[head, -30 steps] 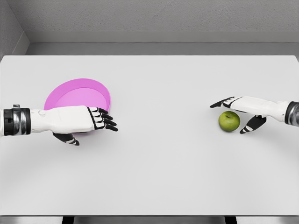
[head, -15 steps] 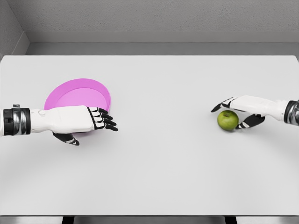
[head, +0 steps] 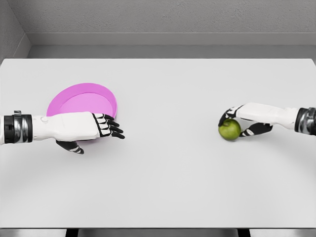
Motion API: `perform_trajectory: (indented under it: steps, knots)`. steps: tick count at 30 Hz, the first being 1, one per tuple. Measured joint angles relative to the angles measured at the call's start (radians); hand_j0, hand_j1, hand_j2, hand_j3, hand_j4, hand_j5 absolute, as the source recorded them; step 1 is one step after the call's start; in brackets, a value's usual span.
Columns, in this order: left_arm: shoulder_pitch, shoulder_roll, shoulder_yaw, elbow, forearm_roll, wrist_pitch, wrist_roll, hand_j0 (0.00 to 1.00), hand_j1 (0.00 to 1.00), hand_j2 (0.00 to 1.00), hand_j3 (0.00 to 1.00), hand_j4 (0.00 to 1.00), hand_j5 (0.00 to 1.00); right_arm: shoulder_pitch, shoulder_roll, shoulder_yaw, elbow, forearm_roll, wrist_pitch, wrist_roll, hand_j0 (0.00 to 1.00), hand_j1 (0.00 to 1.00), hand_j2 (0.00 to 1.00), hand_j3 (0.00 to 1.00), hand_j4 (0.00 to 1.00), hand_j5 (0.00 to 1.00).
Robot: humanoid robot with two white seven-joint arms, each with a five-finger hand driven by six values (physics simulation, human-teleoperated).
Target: Put the apple on the plate with both arms
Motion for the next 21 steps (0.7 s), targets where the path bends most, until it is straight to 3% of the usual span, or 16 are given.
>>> perform_trajectory:
  steps: [4, 8, 9, 10, 15, 17, 19, 21]
  knots:
    - [0.000, 0.000, 0.000, 0.000, 0.000, 0.000, 0.000, 1.00, 1.00, 1.00, 1.00, 1.00, 1.00, -0.081, 0.020, 0.075, -0.052, -0.111, -0.006, 0.000, 0.60, 0.60, 0.60, 0.60, 0.60, 0.60]
    - [0.000, 0.000, 0.000, 0.000, 0.000, 0.000, 0.000, 1.00, 1.00, 1.00, 1.00, 1.00, 1.00, -0.133, 0.106, 0.140, -0.090, -0.151, 0.008, 0.000, 0.63, 0.63, 0.63, 0.63, 0.63, 0.63]
    - [0.000, 0.000, 0.000, 0.000, 0.000, 0.000, 0.000, 1.00, 1.00, 1.00, 1.00, 1.00, 1.00, -0.143, 0.119, 0.144, -0.087, -0.154, 0.011, 0.000, 0.76, 0.76, 0.76, 0.76, 0.76, 0.76]
    - [0.000, 0.000, 0.000, 0.000, 0.000, 0.000, 0.000, 1.00, 1.00, 1.00, 1.00, 1.00, 1.00, -0.140, 0.129, 0.129, -0.074, -0.154, 0.011, 0.000, 1.00, 1.00, 1.00, 1.00, 1.00, 1.00]
    - [-0.001, -0.005, -0.001, 0.000, 0.000, 0.000, -0.001, 1.00, 1.00, 1.00, 1.00, 1.00, 1.00, -0.104, 0.098, -0.065, -0.006, -0.154, -0.004, 0.000, 1.00, 1.00, 1.00, 1.00, 1.00, 1.00]
    - [-0.092, -0.032, -0.033, 0.000, 0.002, 0.001, -0.017, 1.00, 1.00, 1.00, 1.00, 1.00, 1.00, -0.094, 0.082, -0.098, 0.006, -0.154, -0.007, 0.000, 1.00, 1.00, 1.00, 1.00, 1.00, 1.00]
    - [-0.223, -0.091, -0.098, 0.000, 0.002, 0.001, -0.033, 1.00, 1.00, 1.00, 1.00, 1.00, 1.00, -0.083, 0.054, -0.120, 0.028, -0.156, -0.008, 0.000, 1.00, 1.00, 1.00, 1.00, 1.00, 1.00]
    - [-0.264, -0.164, -0.148, 0.007, 0.001, 0.001, -0.056, 1.00, 1.00, 1.00, 1.00, 1.00, 1.00, -0.045, 0.020, -0.154, 0.046, -0.155, -0.009, 0.001, 1.00, 1.00, 1.00, 1.00, 1.00, 1.00]
